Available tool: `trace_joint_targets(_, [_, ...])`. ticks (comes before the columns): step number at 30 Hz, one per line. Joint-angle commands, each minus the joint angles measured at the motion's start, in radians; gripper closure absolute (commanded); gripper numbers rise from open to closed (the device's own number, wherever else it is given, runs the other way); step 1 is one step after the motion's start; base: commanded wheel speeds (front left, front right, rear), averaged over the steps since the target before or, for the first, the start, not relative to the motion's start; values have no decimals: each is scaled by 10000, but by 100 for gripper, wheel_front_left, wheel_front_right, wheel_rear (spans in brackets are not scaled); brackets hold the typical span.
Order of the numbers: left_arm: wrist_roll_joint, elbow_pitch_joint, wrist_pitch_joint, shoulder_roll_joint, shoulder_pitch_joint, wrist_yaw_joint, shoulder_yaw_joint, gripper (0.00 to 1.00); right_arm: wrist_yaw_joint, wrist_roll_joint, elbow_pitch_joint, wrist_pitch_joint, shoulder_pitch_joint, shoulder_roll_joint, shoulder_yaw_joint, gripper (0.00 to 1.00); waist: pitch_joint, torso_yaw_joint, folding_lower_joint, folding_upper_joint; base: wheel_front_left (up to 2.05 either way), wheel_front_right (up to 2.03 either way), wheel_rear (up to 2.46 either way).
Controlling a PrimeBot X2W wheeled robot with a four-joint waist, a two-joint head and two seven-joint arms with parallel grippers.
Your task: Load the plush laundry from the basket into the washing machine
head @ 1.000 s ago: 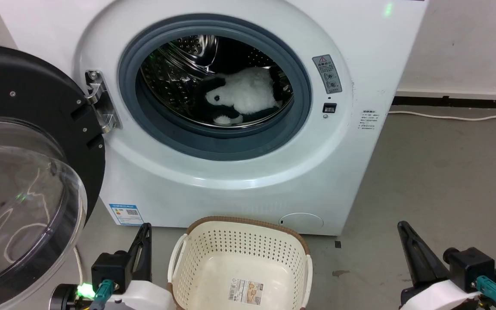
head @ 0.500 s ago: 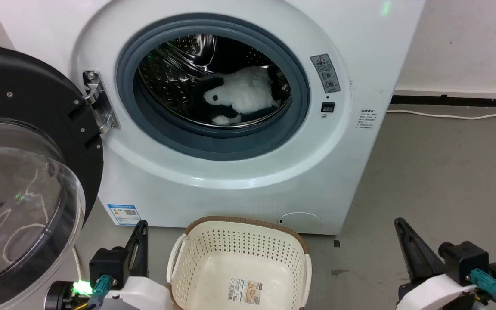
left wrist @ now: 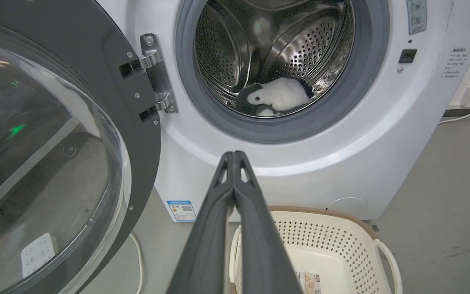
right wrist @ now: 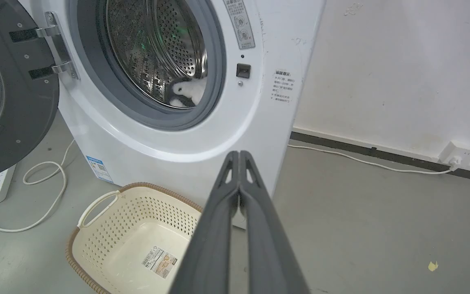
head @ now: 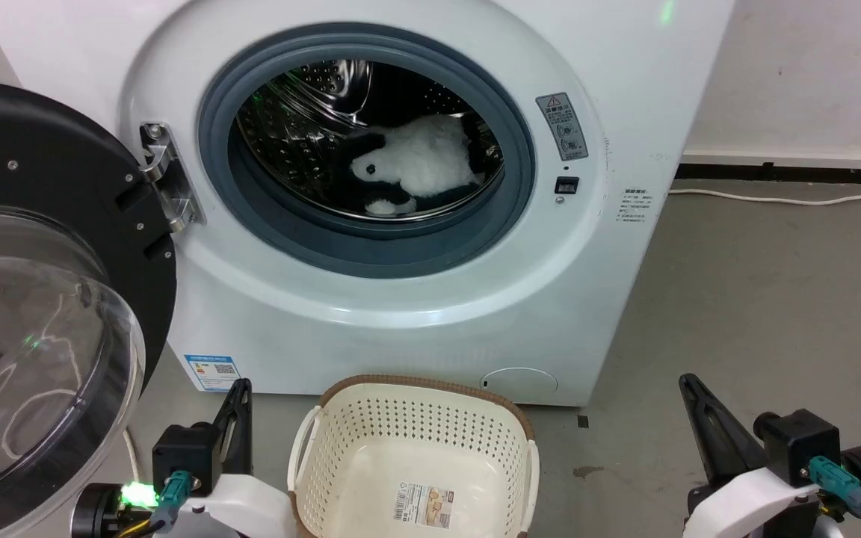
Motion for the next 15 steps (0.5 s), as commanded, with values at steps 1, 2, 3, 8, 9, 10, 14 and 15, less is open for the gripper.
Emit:
trace_joint_targets(1, [86, -78, 55, -10, -156, 28, 77, 100, -9, -71, -51, 63, -127, 35, 23, 100, 1, -5, 0, 0, 0, 0, 0])
trace_joint_targets(2, [99, -90, 76, -11, -159, 28, 86, 100, -9, -79, -53, 83, -135, 36, 27, 100, 2, -8, 0, 0, 0, 0, 0])
trace_joint_targets(3, [101, -91, 78, -11, -160, 28, 87, 100, -9, -80, -53, 85, -136, 36, 28, 100, 3, -8, 0, 0, 0, 0, 0])
trace_joint_targets(8, [101, -91, 78, -11, -160, 28, 87, 100, -9, -80, -53, 85, -136, 36, 28, 100, 3, -8, 0, 0, 0, 0, 0])
trace_joint_targets(9, [101, -91, 78, -11, -160, 28, 87, 100, -9, -80, -53, 85, -136, 36, 28, 100, 3, -8, 0, 0, 0, 0, 0])
trace_joint_targets(10, [101, -91, 78, -11, -160, 28, 87, 100, -9, -80, -53, 85, -136, 36, 28, 100, 3, -8, 0, 0, 0, 0, 0])
trace_joint_targets(14, [101, -91, 78, -11, -160, 28, 87, 100, -9, -80, -53, 85, -136, 36, 28, 100, 3, -8, 0, 0, 0, 0, 0])
trace_joint_targets(15, [101, -91, 78, -11, -160, 28, 87, 100, -9, -80, -53, 85, -136, 36, 28, 100, 3, -8, 0, 0, 0, 0, 0])
